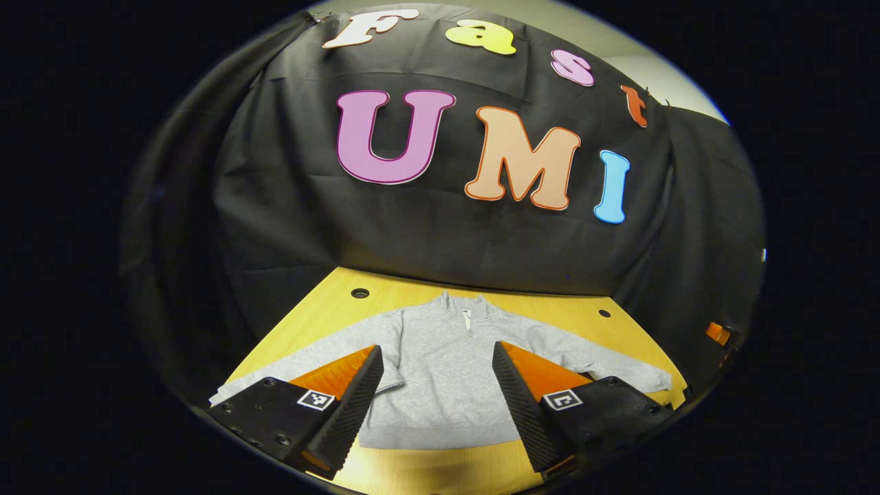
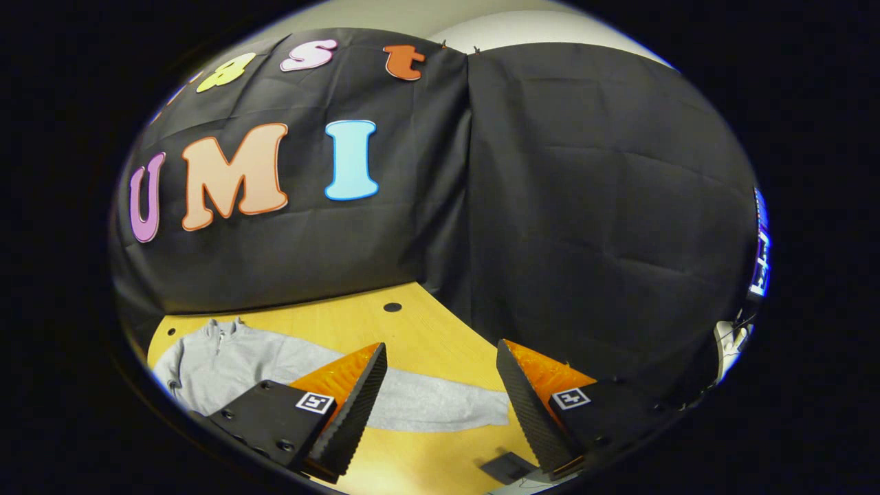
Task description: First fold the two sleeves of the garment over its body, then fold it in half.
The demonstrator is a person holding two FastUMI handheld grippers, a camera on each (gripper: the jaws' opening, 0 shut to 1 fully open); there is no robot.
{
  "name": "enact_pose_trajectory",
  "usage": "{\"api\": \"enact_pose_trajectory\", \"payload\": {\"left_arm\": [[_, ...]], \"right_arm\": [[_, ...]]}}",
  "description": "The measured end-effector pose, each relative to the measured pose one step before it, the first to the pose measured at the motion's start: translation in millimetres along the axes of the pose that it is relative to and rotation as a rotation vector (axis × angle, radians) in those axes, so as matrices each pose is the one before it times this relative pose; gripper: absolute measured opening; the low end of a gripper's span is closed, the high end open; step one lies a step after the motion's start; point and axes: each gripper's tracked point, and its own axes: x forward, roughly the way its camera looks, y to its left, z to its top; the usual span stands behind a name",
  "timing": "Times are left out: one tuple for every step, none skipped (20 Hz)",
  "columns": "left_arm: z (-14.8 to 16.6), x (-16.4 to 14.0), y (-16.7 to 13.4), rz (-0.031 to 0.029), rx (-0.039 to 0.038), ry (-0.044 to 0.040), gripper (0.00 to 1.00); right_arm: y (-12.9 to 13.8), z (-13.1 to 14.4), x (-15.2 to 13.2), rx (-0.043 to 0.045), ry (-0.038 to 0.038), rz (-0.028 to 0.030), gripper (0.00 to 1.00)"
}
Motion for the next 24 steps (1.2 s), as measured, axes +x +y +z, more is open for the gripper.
{"api": "enact_pose_trajectory", "payload": {"left_arm": [[0.43, -0.20, 1.09, 0.00549, 0.00292, 0.00052, 0.94], [0.16, 0.39, 0.00, 0.00283, 0.00135, 0.00040, 0.94], [0.22, 0.70, -0.16, 0.00354, 0.00078, 0.00153, 0.94], [0.02, 0.62, 0.15, 0.00358, 0.00183, 0.00166, 0.94], [0.75, 0.47, 1.09, 0.00557, 0.00192, -0.00053, 0.94], [0.66, 0.16, -0.29, 0.00326, 0.00038, -0.00136, 0.94], [0.69, 0.34, -0.83, 0.00241, 0.00103, -0.00042, 0.94], [-1.14, 0.70, 0.23, 0.00342, 0.00230, 0.00156, 0.94], [1.02, 0.32, -0.23, 0.00167, 0.00176, 0.00080, 0.94], [0.02, -0.49, -0.07, 0.00314, 0.00117, -0.00015, 0.94], [0.27, 0.57, -0.58, 0.00128, 0.00042, 0.00117, 0.94], [-0.94, 0.23, -0.63, 0.00293, 0.00053, 0.00222, 0.94], [-0.19, 0.62, -0.04, 0.00156, -0.00088, 0.00277, 0.94], [-1.01, 0.16, -0.71, 0.00248, -0.00049, 0.00301, 0.93], [0.04, 0.14, 0.18, 0.00207, -0.00005, 0.00240, 0.94], [-0.75, 0.19, -0.42, 0.00292, 0.00026, 0.00030, 0.94], [0.72, -1.20, -0.17, 0.00161, 0.00045, 0.00030, 0.94], [-0.60, -0.02, -0.32, 0.00309, 0.00124, 0.00187, 0.94], [-0.31, -0.12, 0.16, 0.00237, 0.00060, 0.00230, 0.94], [-0.55, -1.25, -0.53, 0.00229, 0.00023, 0.00085, 0.94], [-0.13, 0.23, -0.02, 0.00296, -0.00083, 0.00171, 0.94], [-2.51, -0.98, 0.30, 0.00258, -0.00123, 0.00183, 0.94], [-0.79, 0.08, 0.28, 0.00460, -0.00079, 0.00314, 0.94], [-2.54, -0.74, -0.02, 0.00360, -0.00253, 0.00366, 0.94]], "right_arm": [[-5.22, -7.11, 4.53, 0.00641, 0.01377, -0.00481, 0.98], [-4.79, -6.94, 4.38, 0.00969, 0.01214, -0.00554, 0.98], [-4.57, -7.58, 6.24, 0.01004, 0.01297, -0.00591, 0.96], [-4.60, -7.31, 5.39, 0.00513, 0.01262, -0.00603, 0.98], [-3.93, -7.91, 6.66, 0.00178, 0.01536, -0.00813, 0.98], [-5.16, -9.51, 7.13, 0.00145, 0.01828, -0.01007, 0.96], [-4.55, -10.59, 6.56, 0.00202, 0.02379, -0.00680, 0.99], [-4.28, -10.14, 6.33, 0.00464, 0.02101, -0.00624, 0.99], [-3.23, -10.36, 6.45, 0.00574, 0.02163, -0.00209, 0.99], [-2.88, -11.91, 6.94, 0.00429, 0.02807, -0.00459, 0.99], [-1.70, -10.32, 6.67, 0.00658, 0.02316, 0.00003, 0.99], [-0.75, -8.41, 5.84, 0.00427, 0.01719, 0.00321, 0.96], [-1.72, -7.97, 7.23, -0.00092, 0.01672, -0.00288, 0.96], [-2.73, -7.49, 7.55, -0.00391, 0.02197, -0.00602, 0.99], [1.40, -7.24, 8.56, -0.00284, 0.02257, -0.00278, 0.96], [0.74, -5.26, 6.76, 0.00038, 0.01595, 0.00132, 0.99], [-1.69, -6.80, 6.22, 0.00227, 0.01048, -0.00097, 0.96], [-2.51, -5.65, 2.24, 0.00139, 0.01735, -0.00129, 0.96], [-4.68, -5.88, 3.78, 0.00203, 0.01521, -0.00539, 0.96], [-1.44, -4.11, 5.22, 0.00400, 0.01394, -0.00004, 0.96], [-0.99, -2.45, 5.74, 0.00528, 0.01023, -0.00070, 0.96], [-0.22, -2.49, 3.27, 0.00241, 0.00903, 0.00519, 0.96], [-0.79, -3.62, 3.43, -0.00361, 0.01118, -0.00244, 0.99], [0.44, -3.65, 2.48, -0.00503, 0.01241, 0.00559, 0.99]]}}
